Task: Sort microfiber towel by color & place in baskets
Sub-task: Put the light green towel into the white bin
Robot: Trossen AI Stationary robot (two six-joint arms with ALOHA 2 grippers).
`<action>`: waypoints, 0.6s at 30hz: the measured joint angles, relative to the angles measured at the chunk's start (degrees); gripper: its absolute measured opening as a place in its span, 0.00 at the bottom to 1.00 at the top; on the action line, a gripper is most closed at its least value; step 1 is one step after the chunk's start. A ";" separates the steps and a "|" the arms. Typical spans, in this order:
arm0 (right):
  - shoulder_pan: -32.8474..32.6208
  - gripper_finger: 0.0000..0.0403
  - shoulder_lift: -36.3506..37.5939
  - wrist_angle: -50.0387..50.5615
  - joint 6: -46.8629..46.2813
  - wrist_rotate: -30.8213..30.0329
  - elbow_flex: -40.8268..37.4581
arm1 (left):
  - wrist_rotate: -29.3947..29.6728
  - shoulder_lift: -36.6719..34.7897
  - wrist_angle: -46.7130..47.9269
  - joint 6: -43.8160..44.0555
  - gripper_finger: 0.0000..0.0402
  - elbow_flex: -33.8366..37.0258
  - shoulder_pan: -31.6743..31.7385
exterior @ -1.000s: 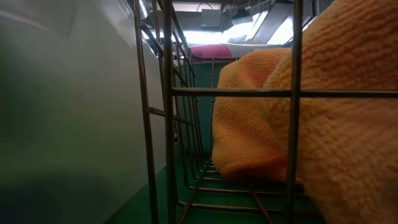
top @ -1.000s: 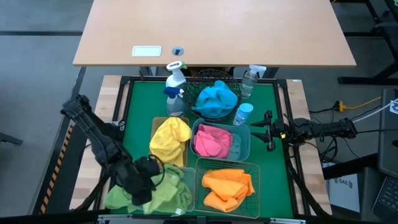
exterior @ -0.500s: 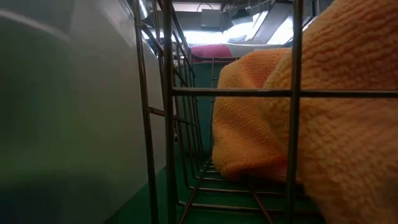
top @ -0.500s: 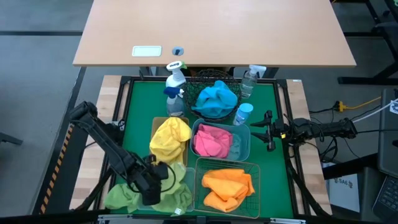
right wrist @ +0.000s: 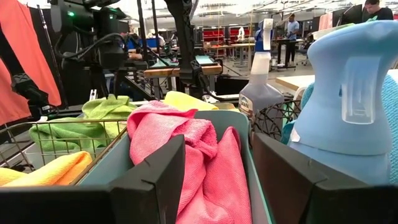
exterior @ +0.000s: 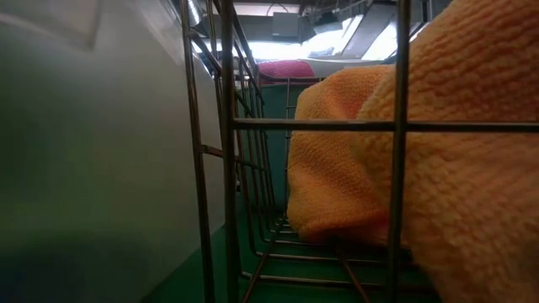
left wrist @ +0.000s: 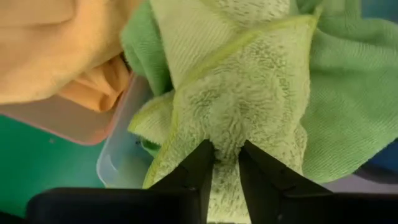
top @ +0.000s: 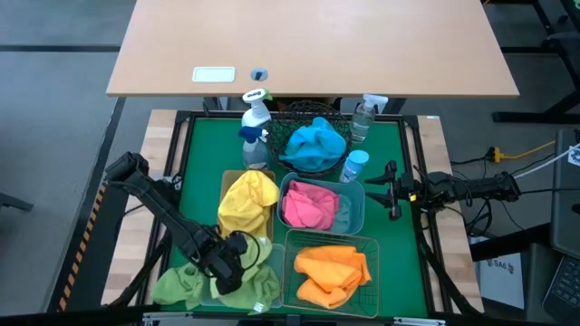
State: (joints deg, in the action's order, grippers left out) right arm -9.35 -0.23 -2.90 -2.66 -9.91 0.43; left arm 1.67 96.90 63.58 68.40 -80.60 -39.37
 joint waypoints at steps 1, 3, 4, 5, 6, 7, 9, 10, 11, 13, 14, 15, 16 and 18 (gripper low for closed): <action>0.00 0.47 -0.02 0.00 -0.01 0.00 0.00 | -0.40 -0.09 0.13 0.38 0.19 0.00 0.26; 0.00 0.47 -0.01 0.00 -0.01 0.00 0.00 | -1.93 -0.15 -0.01 0.44 0.23 0.00 0.84; -0.02 0.47 0.00 0.00 -0.01 0.01 0.00 | -3.08 -0.15 0.01 0.44 0.25 0.02 1.11; -0.01 0.47 0.00 0.00 -0.01 0.01 0.00 | -4.23 -0.15 0.00 0.44 0.26 0.02 1.45; 0.00 0.47 0.00 0.00 -0.02 0.02 0.00 | -5.35 -0.15 0.00 0.43 0.28 0.02 1.89; -0.01 0.47 0.00 0.00 -0.01 0.02 0.00 | -6.71 -0.15 0.00 0.30 0.29 0.01 2.32; 0.00 0.47 0.00 0.00 -0.02 0.02 0.00 | -9.73 -0.15 -0.01 -1.01 0.30 0.02 3.11; -0.02 0.47 0.00 0.00 -0.02 0.02 0.00 | -11.31 -0.15 -0.04 -1.87 0.31 0.02 3.49; 0.00 0.47 0.00 0.00 -0.02 0.02 0.00 | -13.00 -0.15 -0.04 -2.72 0.31 0.01 3.89; 0.00 0.47 0.00 0.00 0.00 0.02 0.00 | -16.40 -0.15 -0.04 -3.68 0.31 0.02 4.56; -0.01 0.47 -0.02 0.00 -0.02 0.02 0.00 | -18.07 -0.15 -0.04 -4.11 0.31 0.01 4.89; -0.01 0.47 -0.02 0.00 0.00 0.02 0.00 | -19.73 -0.15 -0.06 -4.31 0.31 0.00 5.20; -0.01 0.47 0.00 0.00 -0.01 0.04 0.00 | -21.22 -0.15 -0.06 -4.40 0.31 0.00 5.37; -0.02 0.47 0.00 0.00 -0.02 0.04 0.00 | -23.54 -0.15 0.11 -4.37 0.31 0.02 5.37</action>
State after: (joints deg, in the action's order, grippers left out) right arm -9.37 -0.23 -2.90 -2.68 -9.87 0.43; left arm -21.87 96.75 63.69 64.03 -80.58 -34.00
